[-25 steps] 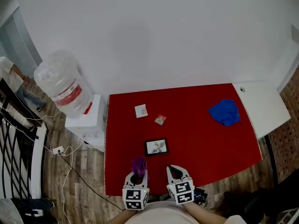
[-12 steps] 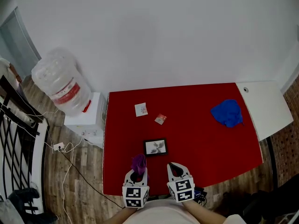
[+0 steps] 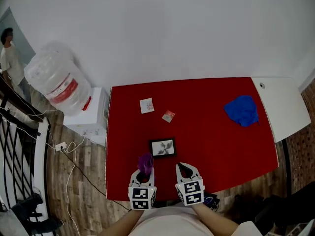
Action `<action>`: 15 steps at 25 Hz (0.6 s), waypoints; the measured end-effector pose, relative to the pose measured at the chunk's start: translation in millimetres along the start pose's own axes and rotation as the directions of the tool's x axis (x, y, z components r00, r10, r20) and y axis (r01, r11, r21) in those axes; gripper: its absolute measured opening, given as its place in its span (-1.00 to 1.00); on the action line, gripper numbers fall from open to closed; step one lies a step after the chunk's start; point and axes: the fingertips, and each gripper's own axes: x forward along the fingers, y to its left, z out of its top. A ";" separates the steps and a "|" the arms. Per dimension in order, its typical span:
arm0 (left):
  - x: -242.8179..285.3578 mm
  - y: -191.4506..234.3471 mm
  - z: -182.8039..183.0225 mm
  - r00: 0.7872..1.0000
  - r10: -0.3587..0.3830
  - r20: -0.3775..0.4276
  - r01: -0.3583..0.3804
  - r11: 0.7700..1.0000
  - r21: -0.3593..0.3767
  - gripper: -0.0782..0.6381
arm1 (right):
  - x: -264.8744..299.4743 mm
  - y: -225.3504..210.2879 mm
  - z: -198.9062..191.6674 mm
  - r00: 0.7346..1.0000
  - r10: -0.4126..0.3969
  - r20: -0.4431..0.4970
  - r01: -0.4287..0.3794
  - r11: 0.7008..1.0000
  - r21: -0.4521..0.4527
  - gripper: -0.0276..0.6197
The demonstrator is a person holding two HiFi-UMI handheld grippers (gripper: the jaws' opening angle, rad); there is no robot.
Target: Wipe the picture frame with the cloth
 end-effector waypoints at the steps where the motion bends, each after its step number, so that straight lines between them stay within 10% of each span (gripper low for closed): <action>1: 4.4 1.4 -0.3 1.000 0.001 -0.004 -0.001 1.000 0.003 -0.61 | 4.5 -1.3 -1.0 1.000 0.000 -0.002 0.000 1.000 0.001 -0.91; 7: 27.1 8.3 -6.4 0.999 -0.005 -0.033 0.006 0.999 0.033 -0.61 | 25.3 -3.4 -11.8 1.000 0.004 -0.027 -0.004 1.000 0.011 -0.91; 11: 61.6 19.6 -19.7 0.995 -0.040 -0.089 0.058 0.975 0.213 -0.61 | 35.1 -5.2 -18.9 0.999 0.006 -0.038 -0.005 1.000 0.019 -0.91; 15: 115.6 36.4 -43.8 0.957 -0.052 -0.284 0.203 0.821 0.533 -0.61 | 40.9 -5.0 -27.2 0.999 0.010 -0.048 -0.008 0.999 0.034 -0.91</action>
